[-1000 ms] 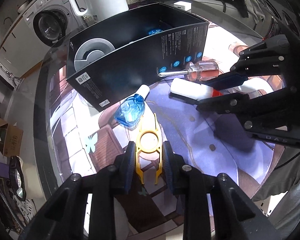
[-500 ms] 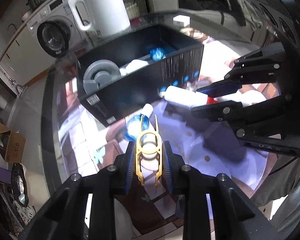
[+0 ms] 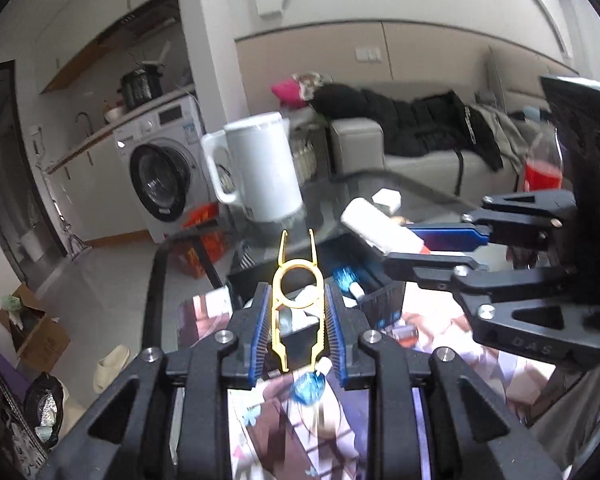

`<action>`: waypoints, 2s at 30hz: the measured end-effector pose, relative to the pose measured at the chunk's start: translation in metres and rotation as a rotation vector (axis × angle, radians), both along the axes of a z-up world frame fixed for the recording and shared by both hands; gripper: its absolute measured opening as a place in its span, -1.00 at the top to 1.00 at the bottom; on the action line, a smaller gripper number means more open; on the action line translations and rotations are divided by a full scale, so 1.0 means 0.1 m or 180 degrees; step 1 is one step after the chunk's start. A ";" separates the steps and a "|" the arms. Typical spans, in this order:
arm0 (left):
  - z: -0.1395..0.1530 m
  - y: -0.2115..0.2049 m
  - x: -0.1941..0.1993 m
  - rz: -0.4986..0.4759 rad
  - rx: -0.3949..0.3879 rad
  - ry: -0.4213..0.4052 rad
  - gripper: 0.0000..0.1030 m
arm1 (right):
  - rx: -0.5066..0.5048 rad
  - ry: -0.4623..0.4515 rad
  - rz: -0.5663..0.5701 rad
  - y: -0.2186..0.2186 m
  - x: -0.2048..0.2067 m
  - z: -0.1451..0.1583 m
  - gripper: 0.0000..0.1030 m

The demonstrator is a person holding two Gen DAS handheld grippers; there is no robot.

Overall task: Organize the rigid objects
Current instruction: 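Grasp the yellow clip with the left tool while the right tool grasps the white tube, then lift the yellow clip with the left tool while the right tool lifts the tube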

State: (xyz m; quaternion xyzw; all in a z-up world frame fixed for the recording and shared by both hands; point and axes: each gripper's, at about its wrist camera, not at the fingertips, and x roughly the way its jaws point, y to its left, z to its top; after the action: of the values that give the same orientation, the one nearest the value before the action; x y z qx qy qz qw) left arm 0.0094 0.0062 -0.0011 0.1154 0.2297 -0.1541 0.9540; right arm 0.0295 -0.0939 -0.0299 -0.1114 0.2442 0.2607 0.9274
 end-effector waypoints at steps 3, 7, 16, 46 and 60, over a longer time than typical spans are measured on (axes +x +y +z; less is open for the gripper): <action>0.09 0.04 -0.05 0.0080 -0.0117 -0.0222 0.52 | 0.0147 -0.0314 -0.0090 -0.06 -0.12 0.15 0.60; 0.20 0.08 -0.13 0.0202 -0.0242 -0.0561 0.52 | 0.0319 -0.0604 -0.0277 -0.14 -0.27 0.31 0.60; 0.27 0.13 -0.14 0.0259 -0.0346 -0.0746 0.52 | 0.0461 -0.0710 -0.0379 -0.27 -0.30 0.47 0.60; 0.18 0.07 0.48 0.0458 -0.0619 -0.0672 0.52 | 0.0626 -0.0785 -0.0533 -0.27 0.31 0.51 0.60; 0.08 0.06 0.80 0.0457 -0.0648 -0.0525 0.52 | 0.0607 -0.0608 -0.0497 -0.23 0.72 0.31 0.60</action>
State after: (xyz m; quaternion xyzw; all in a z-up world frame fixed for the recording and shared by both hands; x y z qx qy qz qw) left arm 0.0890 0.0120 0.0072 0.0136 0.1414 -0.0979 0.9850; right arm 0.1016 -0.1172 0.0012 -0.0278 0.1369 0.1980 0.9702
